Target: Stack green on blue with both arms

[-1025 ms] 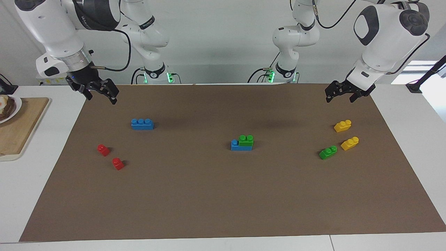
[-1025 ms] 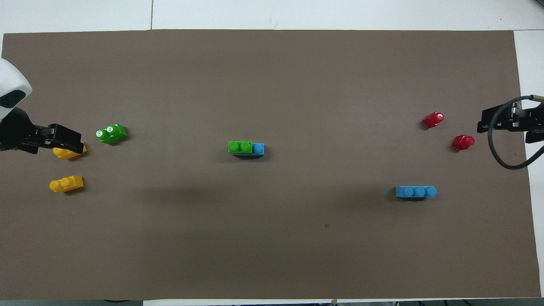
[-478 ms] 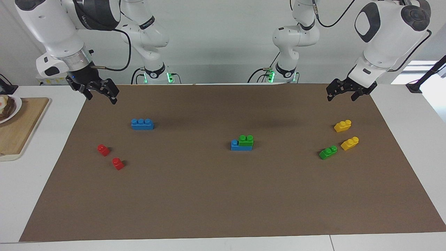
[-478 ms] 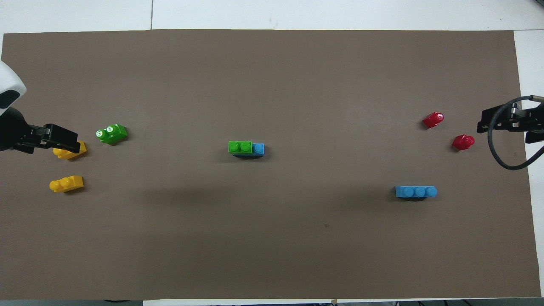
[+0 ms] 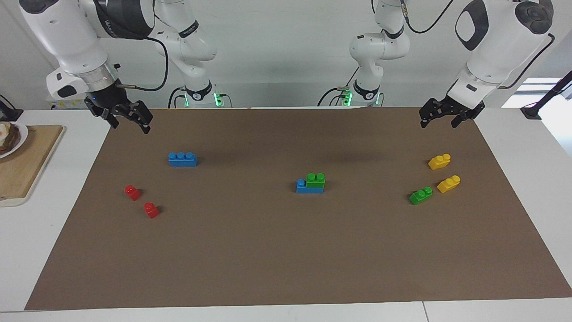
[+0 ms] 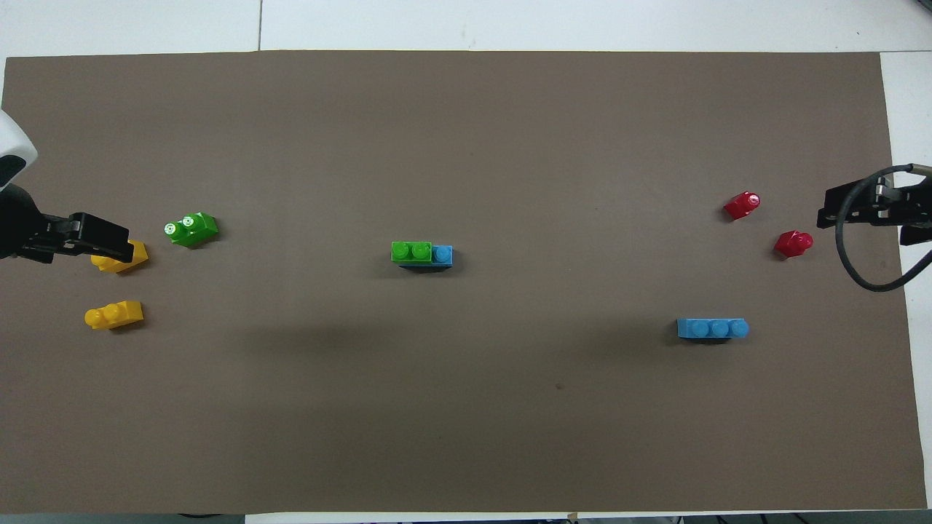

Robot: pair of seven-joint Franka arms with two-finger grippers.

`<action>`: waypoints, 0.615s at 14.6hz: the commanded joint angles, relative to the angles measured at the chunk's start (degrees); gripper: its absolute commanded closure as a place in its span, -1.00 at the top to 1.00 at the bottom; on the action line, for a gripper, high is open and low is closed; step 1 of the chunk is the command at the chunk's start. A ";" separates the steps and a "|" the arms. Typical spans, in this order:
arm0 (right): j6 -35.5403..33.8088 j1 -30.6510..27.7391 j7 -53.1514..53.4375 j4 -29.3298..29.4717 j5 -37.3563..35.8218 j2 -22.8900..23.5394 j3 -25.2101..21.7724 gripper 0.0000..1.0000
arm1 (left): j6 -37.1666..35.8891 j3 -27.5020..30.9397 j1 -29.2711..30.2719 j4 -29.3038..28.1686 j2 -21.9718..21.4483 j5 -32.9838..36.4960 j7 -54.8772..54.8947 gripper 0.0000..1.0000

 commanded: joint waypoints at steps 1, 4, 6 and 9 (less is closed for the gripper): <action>-0.55 -0.55 -1.74 -0.93 -1.10 -1.12 0.50 1.00 | -0.03 -0.13 -0.03 -1.00 -1.48 1.12 0.04 1.00; -0.46 -0.55 -2.44 -0.93 -1.10 -1.12 0.50 1.00 | -0.03 -0.13 -0.03 -1.00 -1.83 1.12 0.04 1.00; -0.37 -0.64 -2.62 -0.93 -1.10 -1.12 0.50 1.00 | -0.03 -0.04 -0.03 -1.00 -2.27 1.12 0.12 1.00; -0.37 -0.55 -2.71 -0.93 -1.10 -1.12 0.50 1.00 | -0.11 -0.04 -0.03 -1.00 -2.88 1.12 0.12 1.00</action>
